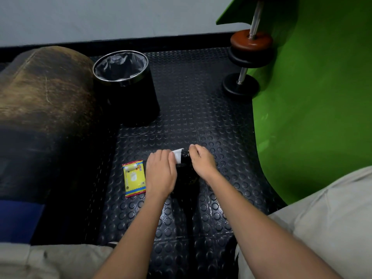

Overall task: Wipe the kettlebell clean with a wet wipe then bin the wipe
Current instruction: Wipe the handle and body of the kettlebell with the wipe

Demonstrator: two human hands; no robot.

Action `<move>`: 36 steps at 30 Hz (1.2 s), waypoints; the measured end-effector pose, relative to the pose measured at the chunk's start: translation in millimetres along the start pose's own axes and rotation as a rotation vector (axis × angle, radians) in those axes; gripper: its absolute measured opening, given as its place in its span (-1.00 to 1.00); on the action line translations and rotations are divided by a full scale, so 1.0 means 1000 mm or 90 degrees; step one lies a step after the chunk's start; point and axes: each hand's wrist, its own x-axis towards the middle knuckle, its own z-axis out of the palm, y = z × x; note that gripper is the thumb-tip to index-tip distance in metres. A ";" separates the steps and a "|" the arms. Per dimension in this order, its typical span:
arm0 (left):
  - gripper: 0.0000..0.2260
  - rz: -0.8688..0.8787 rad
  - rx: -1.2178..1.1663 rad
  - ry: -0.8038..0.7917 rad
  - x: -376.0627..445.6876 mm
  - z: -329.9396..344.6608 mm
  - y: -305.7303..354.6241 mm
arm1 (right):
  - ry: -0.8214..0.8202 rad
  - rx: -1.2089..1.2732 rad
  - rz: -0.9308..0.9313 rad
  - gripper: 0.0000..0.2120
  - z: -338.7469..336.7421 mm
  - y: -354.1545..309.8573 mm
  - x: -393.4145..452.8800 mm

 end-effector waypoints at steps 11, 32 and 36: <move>-0.62 -0.603 -0.632 -0.038 -0.007 0.010 -0.019 | -0.005 0.008 -0.008 -0.57 -0.001 0.001 -0.002; -0.69 -0.017 -0.064 0.025 -0.008 0.004 -0.003 | 0.008 -0.006 0.003 -0.58 0.003 0.002 0.000; -0.72 -0.140 -0.228 0.077 -0.015 0.009 -0.009 | 0.004 -0.015 -0.007 -0.57 0.002 0.003 -0.001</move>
